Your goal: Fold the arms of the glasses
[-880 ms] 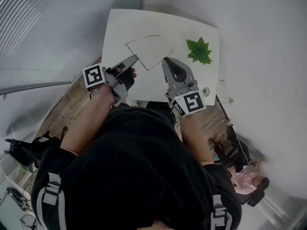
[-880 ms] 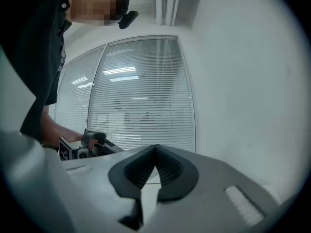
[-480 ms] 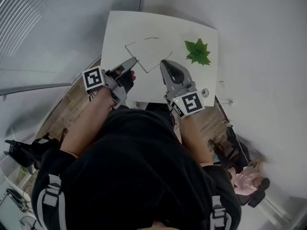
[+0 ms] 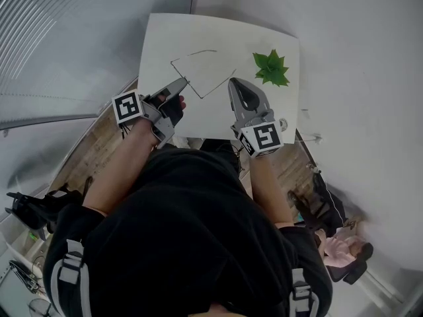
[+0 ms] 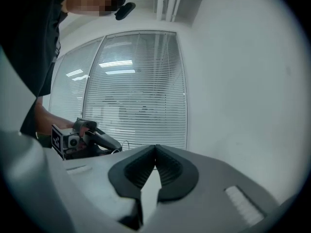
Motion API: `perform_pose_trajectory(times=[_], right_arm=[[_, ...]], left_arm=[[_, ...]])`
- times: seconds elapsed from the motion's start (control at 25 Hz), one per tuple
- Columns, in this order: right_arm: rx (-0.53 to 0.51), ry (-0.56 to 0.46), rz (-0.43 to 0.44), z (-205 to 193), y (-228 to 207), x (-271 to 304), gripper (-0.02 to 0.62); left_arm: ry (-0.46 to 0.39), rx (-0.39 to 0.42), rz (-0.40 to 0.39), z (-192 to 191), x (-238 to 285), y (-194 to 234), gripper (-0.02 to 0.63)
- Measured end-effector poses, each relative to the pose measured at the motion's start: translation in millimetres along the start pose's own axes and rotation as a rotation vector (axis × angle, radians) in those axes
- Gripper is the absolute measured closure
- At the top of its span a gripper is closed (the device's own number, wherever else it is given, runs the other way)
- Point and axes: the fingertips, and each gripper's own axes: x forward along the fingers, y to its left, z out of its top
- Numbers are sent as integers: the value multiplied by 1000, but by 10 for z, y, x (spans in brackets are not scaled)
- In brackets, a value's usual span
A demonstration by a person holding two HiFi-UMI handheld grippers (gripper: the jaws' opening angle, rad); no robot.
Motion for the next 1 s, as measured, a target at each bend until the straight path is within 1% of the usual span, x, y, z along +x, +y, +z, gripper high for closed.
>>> perform_pose_trajectory(times=[0.16,0.36,0.52,0.64,0.76,0.84,1.0], right_arm=[[-51,40,-48,-92,-142,-44,583],[-142,109,-90,-218,-292,-61,581],[-214,155,-100,-267,-350,-2,557],[-316,216,-100,-394,-391,43,541],[-452,283,-110,-520,-409,81,534],[-538,312,-118,-552,-398,105,534],[-676,354,-131,-599,-394,155,534]], left_arm=[[1,3,3,-10,-3,-5,592],[0,8,2,-19,-9,-23,592],[-2,5,4,-10,-8,-20,592],[-2,3,2,0,3,-24,592],[-3,-1,-2,3,7,-32,592],[-3,-2,-1,-3,4,-33,592],[-3,-2,-2,-10,8,-41,592]])
